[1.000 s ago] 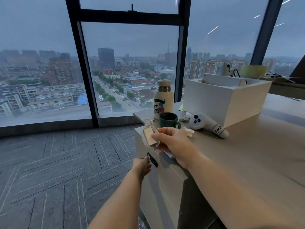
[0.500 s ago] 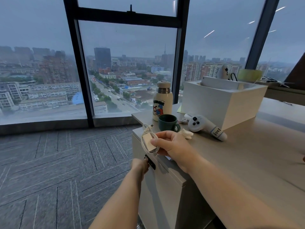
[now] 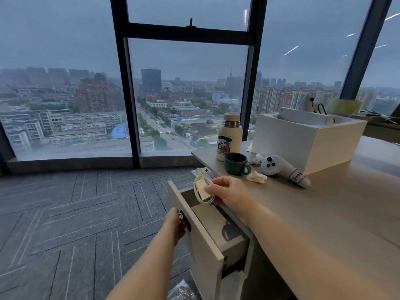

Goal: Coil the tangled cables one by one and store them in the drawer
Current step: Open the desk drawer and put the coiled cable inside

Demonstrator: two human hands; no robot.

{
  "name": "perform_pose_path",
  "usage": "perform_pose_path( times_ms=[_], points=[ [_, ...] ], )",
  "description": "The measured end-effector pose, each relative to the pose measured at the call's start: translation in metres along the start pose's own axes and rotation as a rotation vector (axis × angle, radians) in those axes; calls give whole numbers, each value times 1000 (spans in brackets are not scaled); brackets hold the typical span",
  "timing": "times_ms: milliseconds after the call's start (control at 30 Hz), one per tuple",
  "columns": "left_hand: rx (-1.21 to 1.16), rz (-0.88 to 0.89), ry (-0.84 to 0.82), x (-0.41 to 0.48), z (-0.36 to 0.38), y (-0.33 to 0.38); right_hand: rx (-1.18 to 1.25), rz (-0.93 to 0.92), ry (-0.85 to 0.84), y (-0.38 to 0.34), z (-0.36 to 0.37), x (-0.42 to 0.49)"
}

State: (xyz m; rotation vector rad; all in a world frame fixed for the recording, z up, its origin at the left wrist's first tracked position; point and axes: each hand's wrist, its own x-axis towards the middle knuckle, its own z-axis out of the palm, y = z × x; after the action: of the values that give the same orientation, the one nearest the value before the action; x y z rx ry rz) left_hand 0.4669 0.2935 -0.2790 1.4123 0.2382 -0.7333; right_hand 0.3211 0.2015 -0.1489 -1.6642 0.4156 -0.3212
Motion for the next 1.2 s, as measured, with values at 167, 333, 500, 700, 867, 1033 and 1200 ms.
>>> perform_pose_path(
  times_ms=[167, 333, 500, 700, 867, 1033, 1200],
  points=[
    [280, 68, 18, -5, -22, 0, -100, 14, -19, 5, 16, -4],
    [524, 170, 211, -9, -38, 12, -94, 40, -6, 15, 29, -6],
    [658, 254, 331, -22, -69, 22, -128, 63, -28, 19, 41, -6],
    [672, 297, 379, -39, -101, 27, -147, 71, -50, 22, 58, -5],
    [753, 380, 451, -52, -122, 31, -156, 77, -52, 24, 71, -6],
    [900, 464, 541, -60, -138, 24, -149, 85, -66, 26, 81, -7],
    [1024, 427, 623, -69, -159, 27, -179, 83, -75, 26, 85, -8]
  ],
)
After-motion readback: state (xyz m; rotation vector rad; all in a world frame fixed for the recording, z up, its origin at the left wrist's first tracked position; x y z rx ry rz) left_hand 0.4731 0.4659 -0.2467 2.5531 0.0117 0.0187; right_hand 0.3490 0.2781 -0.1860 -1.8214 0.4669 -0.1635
